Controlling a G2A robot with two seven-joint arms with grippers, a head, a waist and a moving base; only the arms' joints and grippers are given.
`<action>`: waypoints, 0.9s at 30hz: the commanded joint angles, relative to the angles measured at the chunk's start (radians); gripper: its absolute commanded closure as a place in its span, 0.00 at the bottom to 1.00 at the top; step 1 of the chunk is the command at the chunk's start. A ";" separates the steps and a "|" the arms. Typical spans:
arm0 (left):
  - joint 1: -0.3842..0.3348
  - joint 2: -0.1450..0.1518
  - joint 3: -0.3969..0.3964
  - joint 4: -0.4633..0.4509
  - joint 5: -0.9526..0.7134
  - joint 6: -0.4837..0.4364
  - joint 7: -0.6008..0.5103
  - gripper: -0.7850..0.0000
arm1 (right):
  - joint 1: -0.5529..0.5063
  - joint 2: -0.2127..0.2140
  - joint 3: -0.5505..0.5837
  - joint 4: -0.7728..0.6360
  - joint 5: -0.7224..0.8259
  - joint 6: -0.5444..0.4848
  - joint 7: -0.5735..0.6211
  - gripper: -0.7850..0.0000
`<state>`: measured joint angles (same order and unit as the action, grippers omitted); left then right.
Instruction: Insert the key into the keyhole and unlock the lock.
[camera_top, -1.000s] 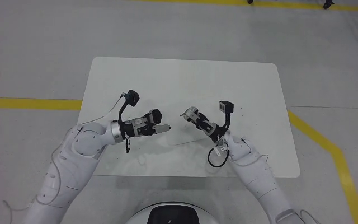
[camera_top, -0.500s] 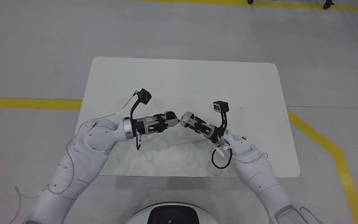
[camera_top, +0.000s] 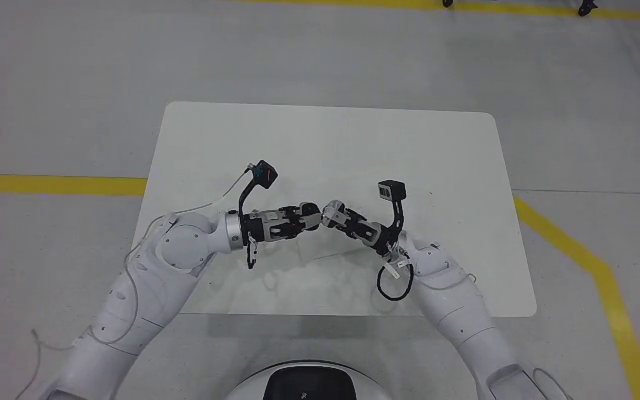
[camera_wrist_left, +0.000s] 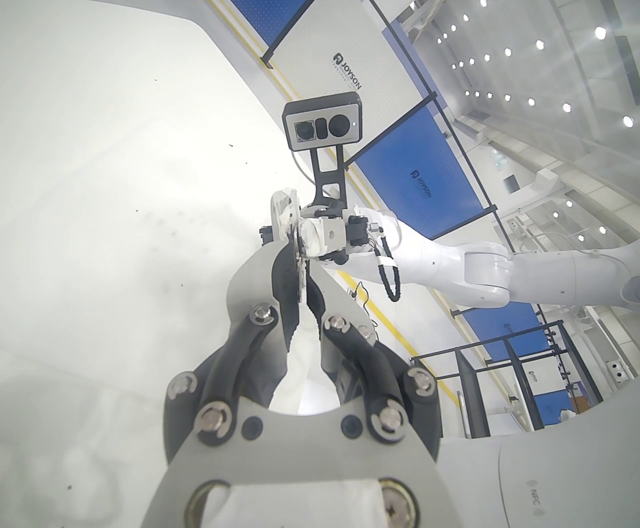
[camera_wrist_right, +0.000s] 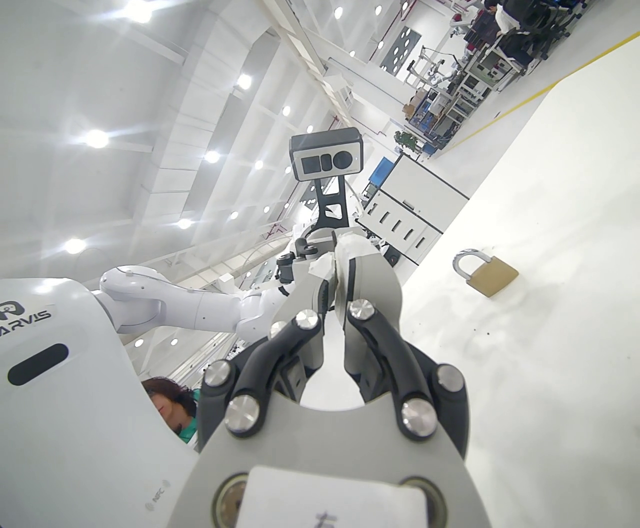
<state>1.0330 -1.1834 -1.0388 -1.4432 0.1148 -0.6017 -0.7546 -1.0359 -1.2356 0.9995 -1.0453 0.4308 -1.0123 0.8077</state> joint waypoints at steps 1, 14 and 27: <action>0.002 0.000 0.001 0.000 0.004 0.007 0.005 1.00 | -0.001 -0.002 -0.002 0.000 0.001 0.000 0.000 1.00; 0.011 0.009 -0.023 -0.005 0.009 0.015 0.019 1.00 | 0.010 0.006 -0.011 0.013 0.001 0.000 0.000 1.00; 0.015 0.021 -0.041 -0.013 0.010 0.015 -0.016 1.00 | 0.049 0.052 -0.125 -0.007 -0.012 0.034 0.035 1.00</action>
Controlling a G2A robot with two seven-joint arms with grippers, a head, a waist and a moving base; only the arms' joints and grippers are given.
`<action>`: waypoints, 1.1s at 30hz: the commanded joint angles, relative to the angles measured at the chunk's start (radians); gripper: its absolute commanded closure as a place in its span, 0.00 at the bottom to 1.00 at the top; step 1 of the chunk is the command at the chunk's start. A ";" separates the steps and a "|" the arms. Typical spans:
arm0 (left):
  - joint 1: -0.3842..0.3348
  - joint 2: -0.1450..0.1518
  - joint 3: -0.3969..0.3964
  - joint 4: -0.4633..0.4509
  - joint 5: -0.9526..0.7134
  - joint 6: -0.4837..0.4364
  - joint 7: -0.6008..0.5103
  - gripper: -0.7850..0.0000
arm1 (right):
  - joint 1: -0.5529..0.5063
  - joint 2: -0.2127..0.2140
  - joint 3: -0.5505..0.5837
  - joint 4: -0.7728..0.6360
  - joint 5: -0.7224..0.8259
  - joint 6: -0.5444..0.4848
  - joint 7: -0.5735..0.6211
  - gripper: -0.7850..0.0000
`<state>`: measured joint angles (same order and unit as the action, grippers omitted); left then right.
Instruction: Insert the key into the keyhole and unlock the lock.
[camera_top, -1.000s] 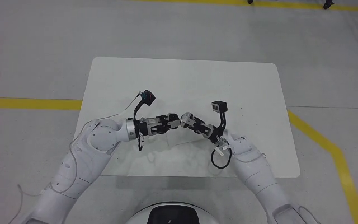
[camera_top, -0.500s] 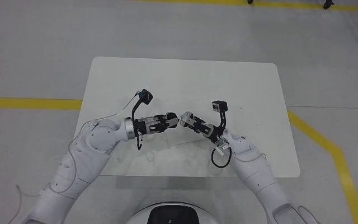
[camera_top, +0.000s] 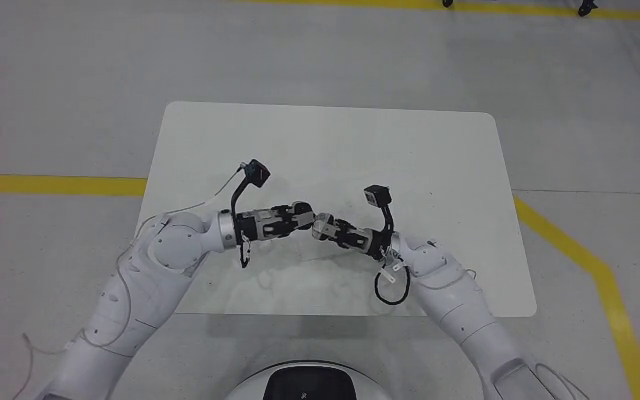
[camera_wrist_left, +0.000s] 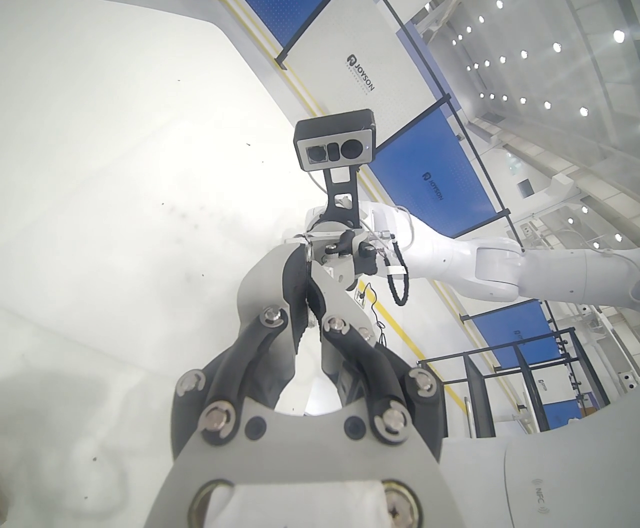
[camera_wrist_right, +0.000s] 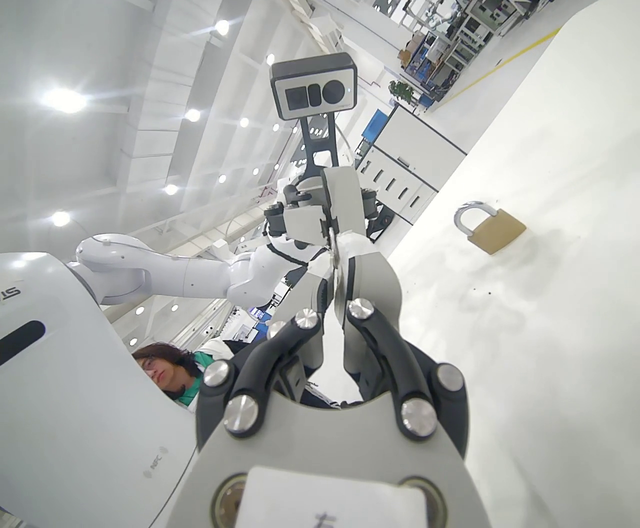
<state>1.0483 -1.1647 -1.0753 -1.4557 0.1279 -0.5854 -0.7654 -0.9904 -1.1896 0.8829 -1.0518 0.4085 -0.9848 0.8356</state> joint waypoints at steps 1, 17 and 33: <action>0.000 0.004 -0.010 -0.001 -0.004 -0.002 -0.010 1.00 | 0.008 0.012 -0.016 0.000 0.015 0.013 0.013 1.00; 0.013 0.025 -0.034 -0.039 0.008 0.009 -0.094 1.00 | 0.050 0.066 -0.092 0.017 0.108 0.002 0.001 0.82; -0.012 0.021 0.022 -0.018 0.025 0.022 -0.085 1.00 | 0.091 0.081 -0.188 0.028 0.128 -0.007 -0.007 0.94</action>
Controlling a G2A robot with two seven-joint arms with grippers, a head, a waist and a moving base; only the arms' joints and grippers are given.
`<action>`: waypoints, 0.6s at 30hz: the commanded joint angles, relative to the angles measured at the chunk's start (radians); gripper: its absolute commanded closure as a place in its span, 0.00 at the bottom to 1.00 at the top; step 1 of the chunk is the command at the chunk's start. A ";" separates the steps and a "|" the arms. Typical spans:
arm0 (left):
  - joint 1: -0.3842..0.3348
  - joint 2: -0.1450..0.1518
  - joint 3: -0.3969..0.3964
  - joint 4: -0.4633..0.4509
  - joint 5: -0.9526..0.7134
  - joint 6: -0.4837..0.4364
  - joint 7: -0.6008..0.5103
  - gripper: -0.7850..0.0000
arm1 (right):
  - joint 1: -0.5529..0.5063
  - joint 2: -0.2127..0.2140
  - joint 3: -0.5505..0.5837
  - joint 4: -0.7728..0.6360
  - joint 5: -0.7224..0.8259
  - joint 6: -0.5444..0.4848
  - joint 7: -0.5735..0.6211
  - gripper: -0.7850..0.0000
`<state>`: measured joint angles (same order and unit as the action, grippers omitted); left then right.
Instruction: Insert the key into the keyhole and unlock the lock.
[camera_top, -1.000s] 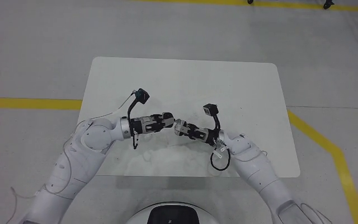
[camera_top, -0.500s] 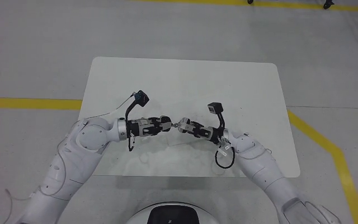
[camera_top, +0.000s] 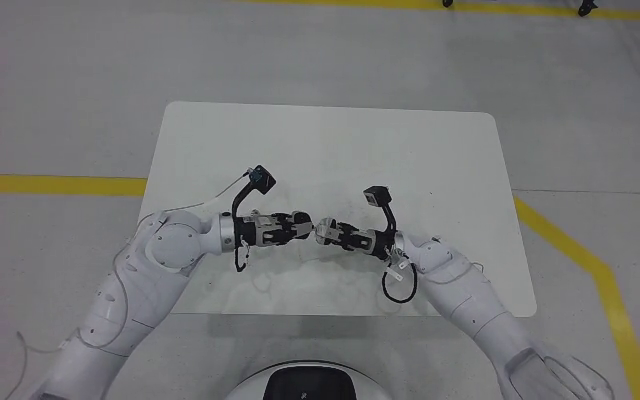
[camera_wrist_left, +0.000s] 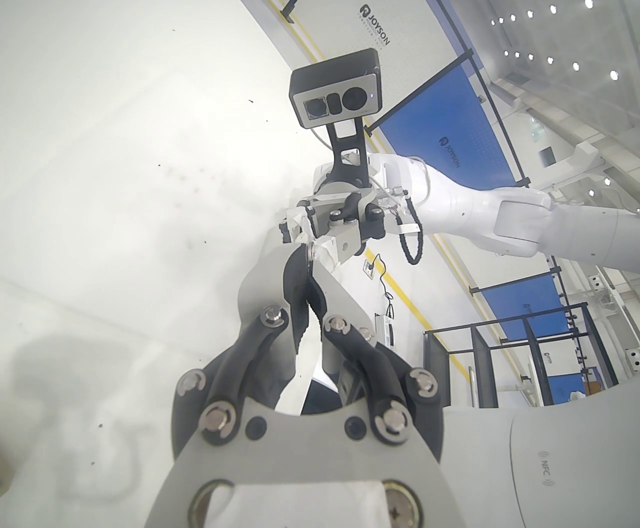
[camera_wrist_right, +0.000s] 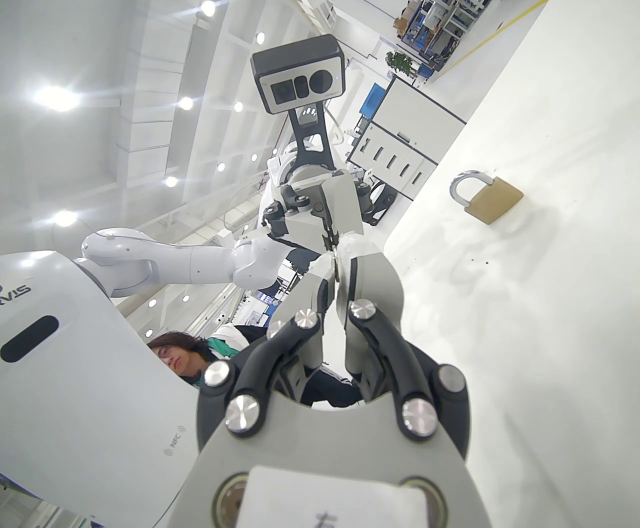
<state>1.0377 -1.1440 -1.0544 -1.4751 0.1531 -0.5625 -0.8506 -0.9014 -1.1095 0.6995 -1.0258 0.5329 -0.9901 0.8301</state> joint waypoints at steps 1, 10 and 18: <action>-0.002 0.000 0.003 0.002 0.001 -0.001 0.000 1.00 | 0.005 0.002 -0.009 0.003 0.006 -0.003 -0.003 0.93; -0.008 0.002 0.014 0.005 0.007 0.002 0.002 1.00 | 0.024 0.009 -0.048 0.011 0.009 -0.010 -0.010 1.00; -0.006 0.006 0.017 -0.005 0.030 0.001 0.004 0.06 | 0.040 0.014 -0.083 0.015 0.001 -0.021 -0.021 1.00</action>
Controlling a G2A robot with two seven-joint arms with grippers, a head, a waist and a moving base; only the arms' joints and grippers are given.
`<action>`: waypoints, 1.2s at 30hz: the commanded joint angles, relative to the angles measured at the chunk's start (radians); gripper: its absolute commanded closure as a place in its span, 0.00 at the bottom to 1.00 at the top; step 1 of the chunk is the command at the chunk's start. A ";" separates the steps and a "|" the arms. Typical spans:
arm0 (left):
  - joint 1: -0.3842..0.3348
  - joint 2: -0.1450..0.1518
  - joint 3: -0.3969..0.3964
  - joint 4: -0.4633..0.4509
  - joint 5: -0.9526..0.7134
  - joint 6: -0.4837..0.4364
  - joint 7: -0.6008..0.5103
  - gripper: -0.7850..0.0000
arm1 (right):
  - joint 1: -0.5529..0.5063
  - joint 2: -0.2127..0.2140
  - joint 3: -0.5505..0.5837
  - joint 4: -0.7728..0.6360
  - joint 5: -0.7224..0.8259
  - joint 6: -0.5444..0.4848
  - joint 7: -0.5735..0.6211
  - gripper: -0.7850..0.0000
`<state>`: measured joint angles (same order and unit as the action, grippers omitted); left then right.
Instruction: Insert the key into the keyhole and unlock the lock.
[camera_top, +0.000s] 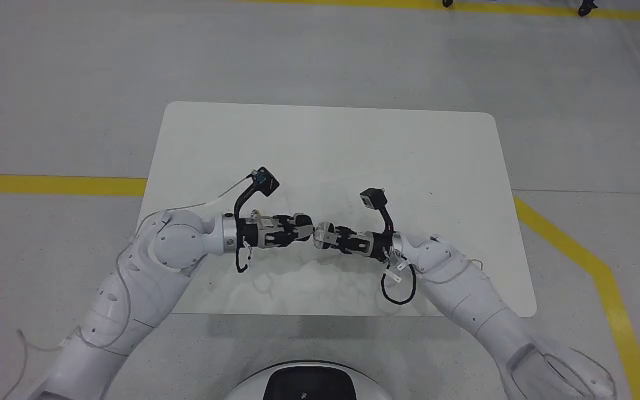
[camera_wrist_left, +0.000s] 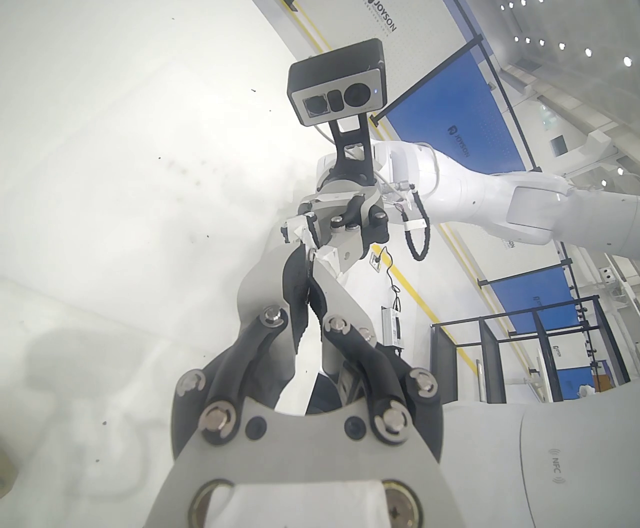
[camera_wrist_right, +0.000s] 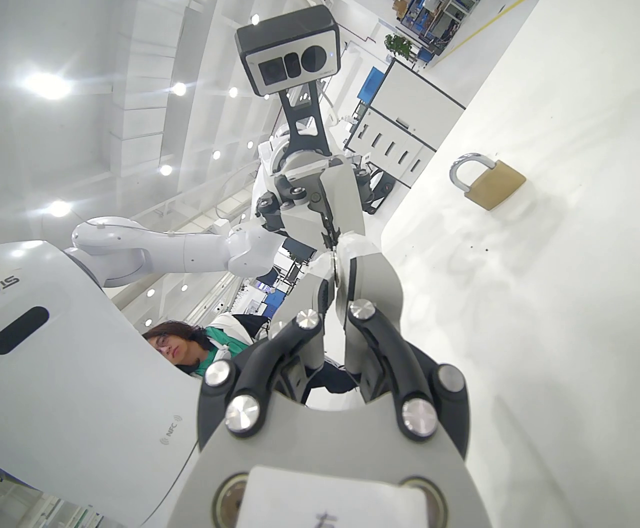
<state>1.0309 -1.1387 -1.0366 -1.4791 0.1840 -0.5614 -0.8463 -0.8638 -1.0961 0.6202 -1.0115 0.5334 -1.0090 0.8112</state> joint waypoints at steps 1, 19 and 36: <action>-0.001 0.002 -0.003 -0.005 0.008 -0.005 -0.003 0.00 | 0.004 0.001 -0.007 0.003 0.001 -0.003 -0.003 1.00; 0.236 0.093 -0.356 -0.277 0.355 0.092 -0.018 0.00 | -0.111 0.045 0.284 -0.053 -0.037 -0.003 -0.068 1.00; 0.173 0.076 -0.153 -0.319 0.811 0.393 -0.122 0.48 | -0.146 0.039 0.325 -0.077 -0.078 -0.003 -0.087 1.00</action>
<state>1.2214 -1.0596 -1.2076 -1.8132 0.9916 -0.1743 -0.9573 -1.0097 -1.0569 0.9450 -1.0889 0.4552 -1.0123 0.7240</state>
